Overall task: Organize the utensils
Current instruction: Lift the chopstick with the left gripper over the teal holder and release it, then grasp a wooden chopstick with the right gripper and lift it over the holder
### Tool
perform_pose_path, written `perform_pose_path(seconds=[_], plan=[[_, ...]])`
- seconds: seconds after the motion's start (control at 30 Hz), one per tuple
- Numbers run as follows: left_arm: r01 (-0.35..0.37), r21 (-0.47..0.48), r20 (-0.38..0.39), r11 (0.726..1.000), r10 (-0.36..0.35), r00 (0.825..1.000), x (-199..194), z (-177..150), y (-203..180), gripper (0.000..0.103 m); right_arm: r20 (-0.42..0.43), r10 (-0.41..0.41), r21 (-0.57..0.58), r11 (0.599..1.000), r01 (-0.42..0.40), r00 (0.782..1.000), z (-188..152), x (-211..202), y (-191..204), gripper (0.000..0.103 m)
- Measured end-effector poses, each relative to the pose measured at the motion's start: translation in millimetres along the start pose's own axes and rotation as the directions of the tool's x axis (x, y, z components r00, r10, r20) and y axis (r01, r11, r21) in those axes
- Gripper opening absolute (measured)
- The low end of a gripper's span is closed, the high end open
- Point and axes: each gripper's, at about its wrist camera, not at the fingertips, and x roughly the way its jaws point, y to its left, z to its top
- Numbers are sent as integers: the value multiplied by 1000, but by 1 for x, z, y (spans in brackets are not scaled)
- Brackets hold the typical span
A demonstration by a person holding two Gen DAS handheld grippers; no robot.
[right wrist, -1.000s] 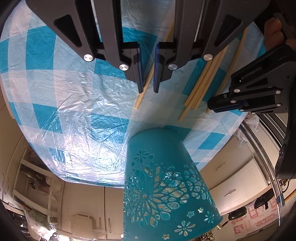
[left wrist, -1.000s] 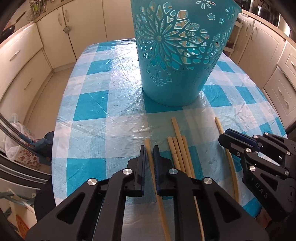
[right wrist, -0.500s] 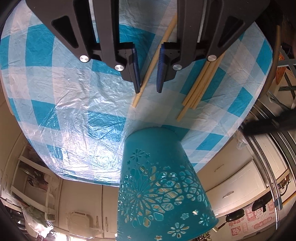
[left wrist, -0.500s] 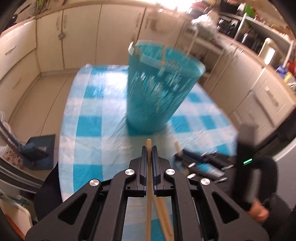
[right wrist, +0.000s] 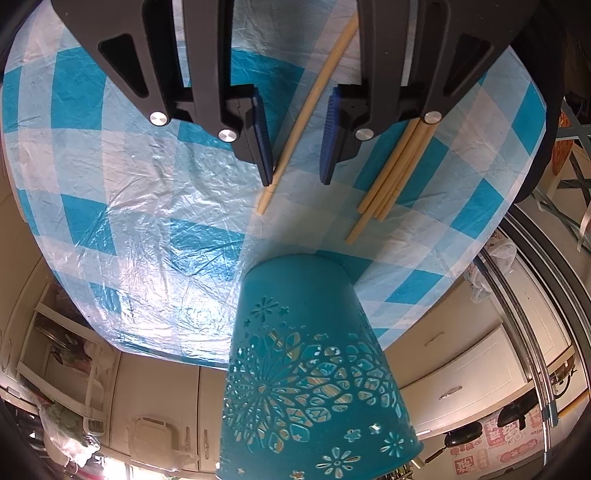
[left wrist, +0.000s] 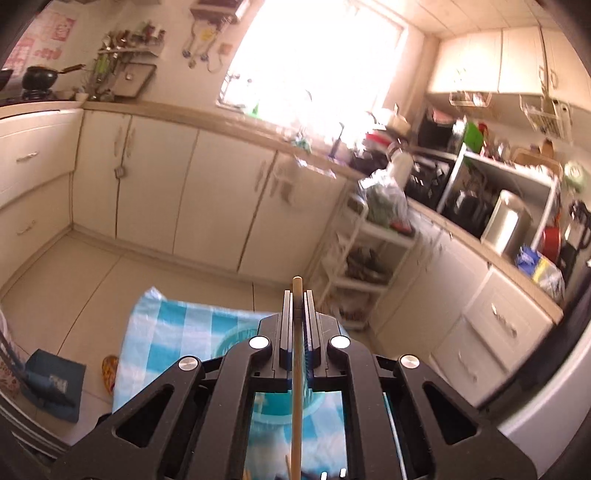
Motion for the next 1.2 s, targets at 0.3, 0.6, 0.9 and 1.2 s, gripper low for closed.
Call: perform_pose_path(seconds=[0.3,0.6,0.9,1.2], plan=[[-153,-38,192,987,158,969,51,26,2,5,-4,-7,-33,999,7,1000,-1,0,8,36],[-223,-31,165,974,226,960,86,-4,9,5,-6,-8,-42,999,8,1000,-2,-1,9,39],[-236,10,99,972,233,967,85,-32,16,5,-6,-9,-40,999,9,1000,-2,0,11,40],[-267,38,22,963,266,964,62,-48,28,37,-4,6,-15,1000,-6,1000,-1,-1,7,40]])
